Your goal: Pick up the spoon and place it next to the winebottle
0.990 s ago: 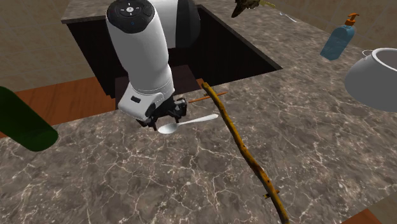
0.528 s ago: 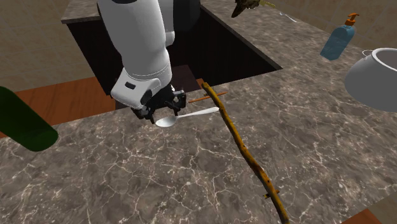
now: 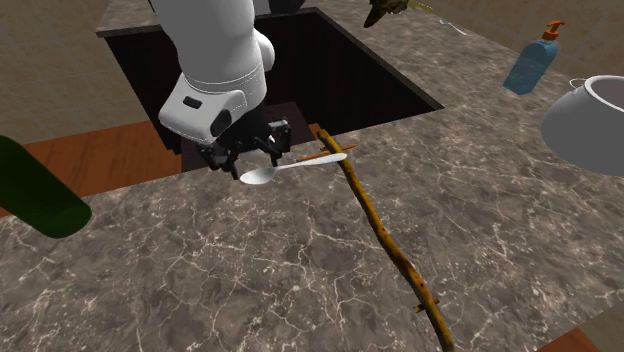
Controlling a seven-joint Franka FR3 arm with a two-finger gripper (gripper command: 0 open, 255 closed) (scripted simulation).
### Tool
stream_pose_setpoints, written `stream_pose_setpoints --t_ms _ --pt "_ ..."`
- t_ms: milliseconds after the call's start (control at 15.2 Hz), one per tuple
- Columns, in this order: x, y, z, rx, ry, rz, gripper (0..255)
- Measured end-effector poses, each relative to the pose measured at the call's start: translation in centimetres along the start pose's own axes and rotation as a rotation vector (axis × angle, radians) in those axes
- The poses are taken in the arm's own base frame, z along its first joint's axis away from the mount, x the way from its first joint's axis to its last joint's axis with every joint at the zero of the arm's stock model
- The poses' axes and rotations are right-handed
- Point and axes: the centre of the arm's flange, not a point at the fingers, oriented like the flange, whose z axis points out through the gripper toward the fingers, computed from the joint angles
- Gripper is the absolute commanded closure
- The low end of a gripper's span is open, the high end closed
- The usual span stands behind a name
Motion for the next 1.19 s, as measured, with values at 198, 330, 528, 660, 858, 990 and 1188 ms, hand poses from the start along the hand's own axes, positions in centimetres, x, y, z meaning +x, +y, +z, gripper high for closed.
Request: stream_pose_setpoints --t_ms 198,330,528,660,858,990,1188 --pt "-0.2 0.0 -1.6 0.0 0.0 0.0 255" --pt "-0.4 -0.1 -2.6 0.0 0.0 0.0 255" --pt "-0.6 -0.3 -4.1 0.0 0.0 0.0 255" --pt "-0.8 -0.2 -5.2 0.0 0.0 0.0 255" --pt "-1.1 -0.2 -6.6 0.0 0.0 0.0 255" --pt "-1.2 -0.2 -7.7 0.0 0.0 0.0 255" --pt "-1.3 -0.3 -9.3 0.0 0.0 0.0 255"
